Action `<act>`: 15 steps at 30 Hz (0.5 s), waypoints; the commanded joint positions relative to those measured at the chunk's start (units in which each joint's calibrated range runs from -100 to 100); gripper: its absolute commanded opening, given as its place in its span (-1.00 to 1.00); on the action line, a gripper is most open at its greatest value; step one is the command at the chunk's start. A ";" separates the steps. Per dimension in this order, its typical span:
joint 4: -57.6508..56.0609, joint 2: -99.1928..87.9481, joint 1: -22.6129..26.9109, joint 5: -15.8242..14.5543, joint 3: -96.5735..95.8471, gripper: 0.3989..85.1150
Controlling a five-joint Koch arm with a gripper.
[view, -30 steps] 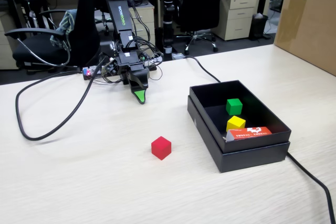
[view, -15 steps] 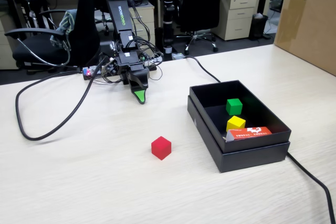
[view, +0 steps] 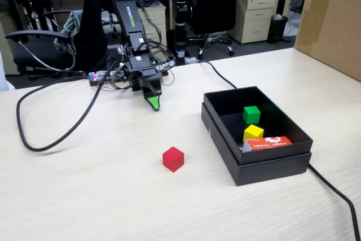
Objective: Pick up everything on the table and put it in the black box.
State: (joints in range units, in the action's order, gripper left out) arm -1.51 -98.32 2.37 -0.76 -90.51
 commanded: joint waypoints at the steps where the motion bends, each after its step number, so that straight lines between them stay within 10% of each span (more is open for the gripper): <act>1: -9.68 0.73 -0.63 0.24 7.64 0.15; 15: -49.25 38.48 -2.00 -0.49 68.66 0.11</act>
State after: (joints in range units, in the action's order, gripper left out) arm -45.64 -67.51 0.56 -1.39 -31.26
